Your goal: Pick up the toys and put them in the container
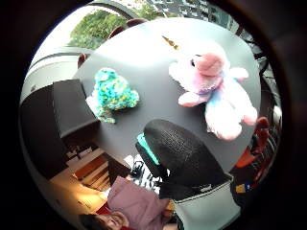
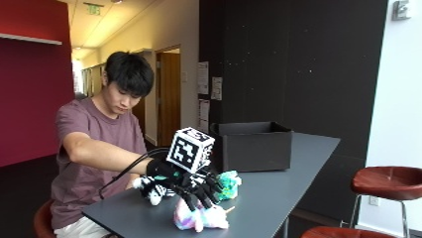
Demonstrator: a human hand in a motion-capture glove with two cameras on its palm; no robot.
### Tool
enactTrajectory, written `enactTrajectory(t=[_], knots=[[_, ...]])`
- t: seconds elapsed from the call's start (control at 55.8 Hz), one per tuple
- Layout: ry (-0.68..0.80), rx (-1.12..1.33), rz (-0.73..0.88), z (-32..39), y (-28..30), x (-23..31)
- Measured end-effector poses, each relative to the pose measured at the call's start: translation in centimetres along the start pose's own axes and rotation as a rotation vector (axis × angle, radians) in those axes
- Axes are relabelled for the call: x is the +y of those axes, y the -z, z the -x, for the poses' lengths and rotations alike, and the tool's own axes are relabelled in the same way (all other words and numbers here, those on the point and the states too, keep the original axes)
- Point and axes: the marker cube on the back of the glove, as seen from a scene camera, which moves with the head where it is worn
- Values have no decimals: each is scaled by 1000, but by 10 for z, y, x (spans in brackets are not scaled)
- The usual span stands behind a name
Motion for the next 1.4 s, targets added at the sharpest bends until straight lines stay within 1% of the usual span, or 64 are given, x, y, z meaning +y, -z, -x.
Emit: enactTrajectory(t=[0.251,0.412,0.681,0.788,0.896,1.021,1.254,1.326,1.397], knots=[[44,-13,69,8,-35,-8],[54,-44,13,7,-42,-12],[8,-15,3,7,-53,-19],[-20,-8,-28,4,-53,-23],[-38,7,-63,3,-51,-27],[-79,-53,-89,3,-47,-35],[-31,-275,23,13,-35,-35],[-20,-321,-12,18,-19,-28],[-15,-375,-81,18,13,-17]])
